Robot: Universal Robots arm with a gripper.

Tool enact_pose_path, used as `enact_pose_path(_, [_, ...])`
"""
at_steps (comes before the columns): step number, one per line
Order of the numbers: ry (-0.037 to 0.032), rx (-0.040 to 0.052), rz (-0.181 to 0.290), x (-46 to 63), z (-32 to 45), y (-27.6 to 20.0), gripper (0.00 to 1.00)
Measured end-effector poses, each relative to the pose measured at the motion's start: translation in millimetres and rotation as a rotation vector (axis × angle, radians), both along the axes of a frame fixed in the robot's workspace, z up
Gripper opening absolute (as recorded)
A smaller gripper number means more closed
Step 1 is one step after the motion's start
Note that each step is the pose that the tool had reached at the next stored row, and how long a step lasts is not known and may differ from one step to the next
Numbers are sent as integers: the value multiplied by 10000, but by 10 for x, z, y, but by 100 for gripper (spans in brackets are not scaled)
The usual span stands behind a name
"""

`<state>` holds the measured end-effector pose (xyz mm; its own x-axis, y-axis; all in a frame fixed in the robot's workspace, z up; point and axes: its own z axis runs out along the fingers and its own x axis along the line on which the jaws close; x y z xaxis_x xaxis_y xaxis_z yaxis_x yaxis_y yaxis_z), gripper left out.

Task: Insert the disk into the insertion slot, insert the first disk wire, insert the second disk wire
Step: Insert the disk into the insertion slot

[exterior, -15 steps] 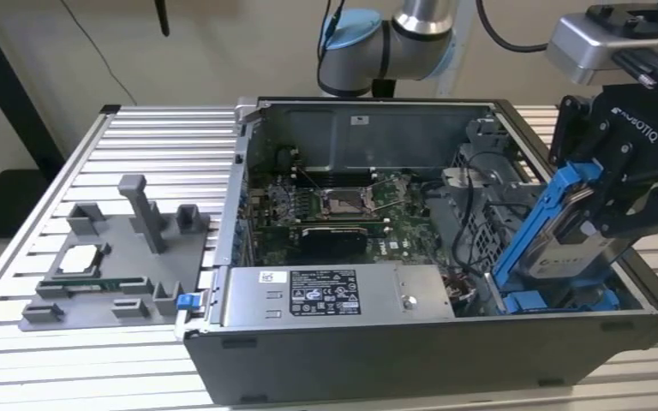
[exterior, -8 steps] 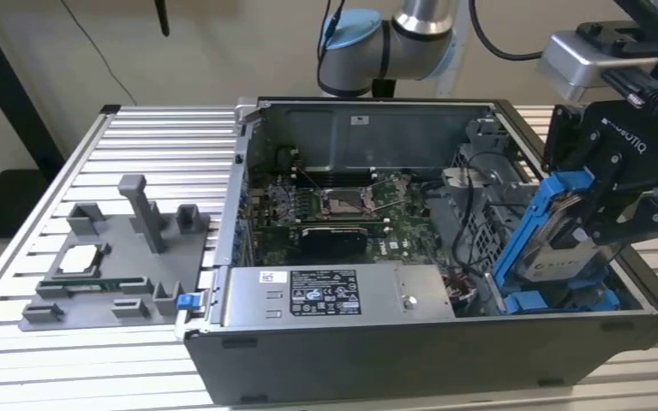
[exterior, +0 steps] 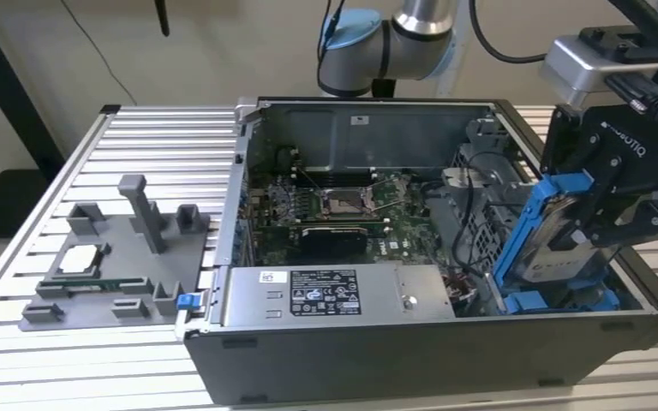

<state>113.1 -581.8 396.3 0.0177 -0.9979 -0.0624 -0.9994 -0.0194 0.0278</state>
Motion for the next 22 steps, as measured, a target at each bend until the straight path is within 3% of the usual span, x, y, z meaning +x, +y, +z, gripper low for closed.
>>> enact_pose_path(4, [170, 74, 18, 27, 29, -3, 0])
enact_pose_path(8, [218, 180, 28, 84, 59, -6, 0])
enact_pose_path(12, [341, 213, 47, 129, 65, -7, 0])
enact_pose_path(17, [390, 336, 64, 176, 117, -13, 0])
enact_pose_path(22, [447, 365, 76, 187, 132, -54, 0])
